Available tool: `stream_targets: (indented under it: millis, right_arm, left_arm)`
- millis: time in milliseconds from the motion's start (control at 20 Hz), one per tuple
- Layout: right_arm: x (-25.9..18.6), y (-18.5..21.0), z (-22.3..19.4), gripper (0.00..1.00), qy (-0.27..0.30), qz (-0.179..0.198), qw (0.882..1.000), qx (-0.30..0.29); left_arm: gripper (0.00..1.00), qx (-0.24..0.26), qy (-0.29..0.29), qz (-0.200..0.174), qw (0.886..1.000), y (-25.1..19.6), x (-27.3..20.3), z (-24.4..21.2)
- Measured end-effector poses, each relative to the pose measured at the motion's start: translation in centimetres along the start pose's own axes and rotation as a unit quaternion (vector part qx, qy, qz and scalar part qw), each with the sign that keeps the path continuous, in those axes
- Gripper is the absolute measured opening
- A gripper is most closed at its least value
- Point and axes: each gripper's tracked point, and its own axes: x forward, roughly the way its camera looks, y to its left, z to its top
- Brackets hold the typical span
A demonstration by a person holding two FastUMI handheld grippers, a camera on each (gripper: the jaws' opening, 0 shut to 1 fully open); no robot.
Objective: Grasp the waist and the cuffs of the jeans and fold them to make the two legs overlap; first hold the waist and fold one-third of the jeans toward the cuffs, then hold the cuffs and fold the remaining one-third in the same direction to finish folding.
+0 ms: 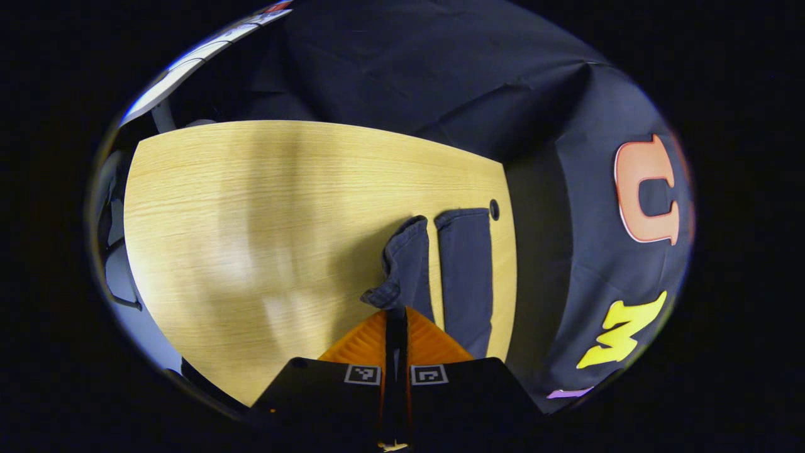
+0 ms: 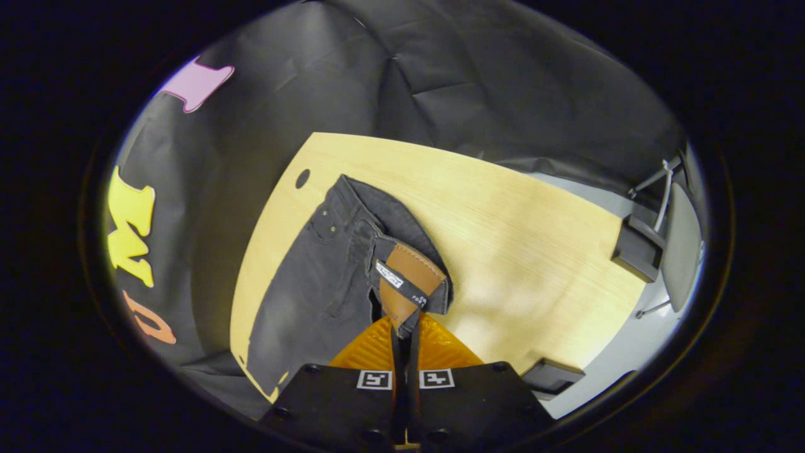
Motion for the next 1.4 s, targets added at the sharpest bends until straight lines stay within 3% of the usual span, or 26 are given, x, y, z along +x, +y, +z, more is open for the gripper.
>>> stream_targets:
  millis: [100, 450, 800, 1150, 1400]
  right_arm:
    - [-0.7, 1.6, 0.6, 0.01, 0.014, 0.015, 1.0, 0.017]
    - [0.5, 9.0, 6.5, 0.01, 0.068, 0.044, 0.994, 0.078]
    - [6.7, 16.6, 11.6, 0.01, 0.09, 0.055, 0.988, 0.109]
    - [13.8, 18.0, 13.1, 0.01, 0.101, 0.081, 0.982, 0.135]
    - [16.4, 17.7, 12.9, 0.0, 0.1, 0.076, 0.983, 0.13]
  left_arm:
    - [0.04, -0.019, 0.004, -0.01, 1.0, -2.0, -0.1, 1.0]
    - [0.04, -0.065, 0.037, 0.014, 0.997, -8.5, 3.5, 3.8]
    - [0.04, -0.132, 0.039, 0.038, 0.99, -13.4, 10.7, 6.5]
    - [0.04, -0.044, 0.05, 0.038, 0.997, -16.4, 19.2, 6.6]
    - [0.04, -0.046, 0.052, 0.066, 0.995, -15.1, 22.7, 6.3]
